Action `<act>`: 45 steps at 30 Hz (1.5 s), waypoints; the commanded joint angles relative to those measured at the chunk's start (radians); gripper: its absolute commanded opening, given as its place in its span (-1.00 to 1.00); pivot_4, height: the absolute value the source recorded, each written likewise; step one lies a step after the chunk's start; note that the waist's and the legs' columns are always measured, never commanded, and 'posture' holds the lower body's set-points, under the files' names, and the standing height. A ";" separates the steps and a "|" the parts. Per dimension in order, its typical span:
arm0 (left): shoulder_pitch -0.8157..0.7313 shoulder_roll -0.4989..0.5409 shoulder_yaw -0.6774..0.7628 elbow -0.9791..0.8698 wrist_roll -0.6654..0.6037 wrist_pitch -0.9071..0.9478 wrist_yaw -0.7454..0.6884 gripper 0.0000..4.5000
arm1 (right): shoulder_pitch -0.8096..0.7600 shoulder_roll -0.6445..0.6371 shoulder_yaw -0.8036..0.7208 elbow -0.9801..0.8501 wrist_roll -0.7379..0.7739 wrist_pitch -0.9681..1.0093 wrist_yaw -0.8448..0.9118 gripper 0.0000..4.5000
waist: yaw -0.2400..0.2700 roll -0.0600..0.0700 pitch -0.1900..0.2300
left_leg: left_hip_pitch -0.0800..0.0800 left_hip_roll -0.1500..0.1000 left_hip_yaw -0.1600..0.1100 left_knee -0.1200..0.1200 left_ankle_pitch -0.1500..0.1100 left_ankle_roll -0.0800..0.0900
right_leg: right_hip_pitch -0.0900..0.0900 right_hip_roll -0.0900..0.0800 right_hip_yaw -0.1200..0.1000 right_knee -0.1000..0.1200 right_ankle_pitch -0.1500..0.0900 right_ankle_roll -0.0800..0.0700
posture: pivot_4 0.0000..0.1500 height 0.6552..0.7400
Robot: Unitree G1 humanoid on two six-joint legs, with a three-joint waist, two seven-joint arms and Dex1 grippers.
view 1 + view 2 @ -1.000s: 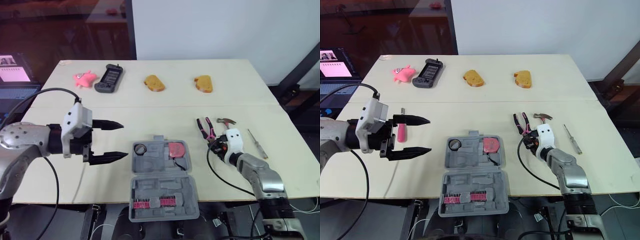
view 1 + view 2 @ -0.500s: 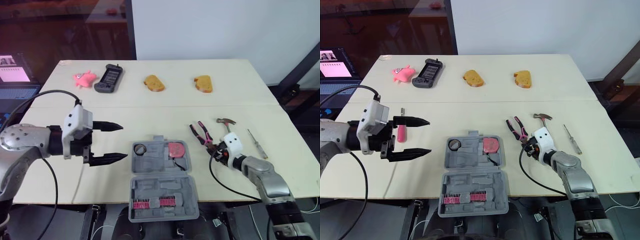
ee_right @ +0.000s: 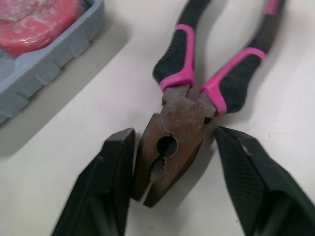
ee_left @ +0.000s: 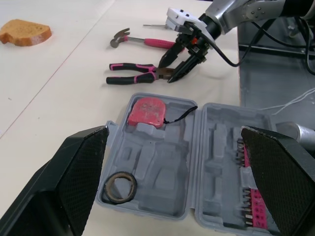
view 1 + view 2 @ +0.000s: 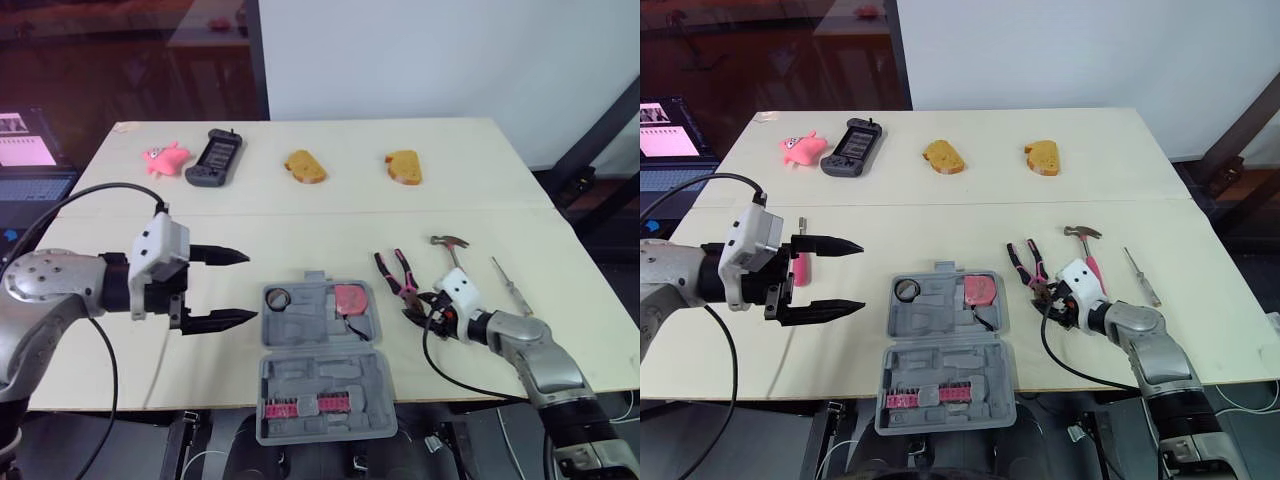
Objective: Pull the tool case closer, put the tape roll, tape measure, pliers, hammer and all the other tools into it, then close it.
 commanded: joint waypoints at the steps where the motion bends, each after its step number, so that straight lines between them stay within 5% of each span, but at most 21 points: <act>1: -0.015 0.007 0.004 -0.002 0.006 -0.022 -0.007 1.00 | 0.007 0.029 -0.029 0.007 0.012 0.001 -0.033 0.20 | -0.001 0.000 0.000 | 0.000 0.000 0.000 0.000 0.000 0.000 | 0.000 0.000 0.000 0.000 0.000 0.000 | 1.00 0.50; 16: -0.032 0.001 -0.016 0.012 0.025 -0.040 -0.020 1.00 | 0.052 0.115 -0.077 -0.029 0.018 0.021 -0.154 0.20 | 0.000 0.000 0.000 | 0.000 0.000 0.000 0.000 0.000 0.000 | 0.000 0.000 0.000 0.000 0.000 0.000 | 1.00 0.50; 20: -0.033 0.001 -0.018 0.014 0.026 -0.042 -0.021 1.00 | 0.067 0.116 -0.074 -0.034 0.008 0.014 -0.176 -0.57 | 0.000 0.000 0.000 | 0.000 0.000 0.000 0.000 0.000 0.000 | 0.000 0.000 0.000 0.000 0.000 0.000 | 1.00 0.50; 34: -0.039 -0.002 -0.015 0.034 0.028 -0.051 -0.019 1.00 | 0.039 0.100 -0.111 -0.120 0.082 0.022 -0.140 -0.57 | 0.000 0.000 0.000 | 0.000 0.000 0.000 0.000 0.000 0.000 | 0.001 0.000 0.000 0.000 0.000 0.000 | 1.00 0.50; 45: 0.110 -0.006 0.067 0.085 0.079 -0.147 -0.030 1.00 | -0.214 -0.165 0.060 -0.388 0.055 0.275 0.067 -0.57 | -0.008 0.002 0.001 | 0.000 0.001 0.000 -0.001 0.000 0.000 | -0.002 0.000 0.000 0.001 0.000 0.000 | 1.00 0.50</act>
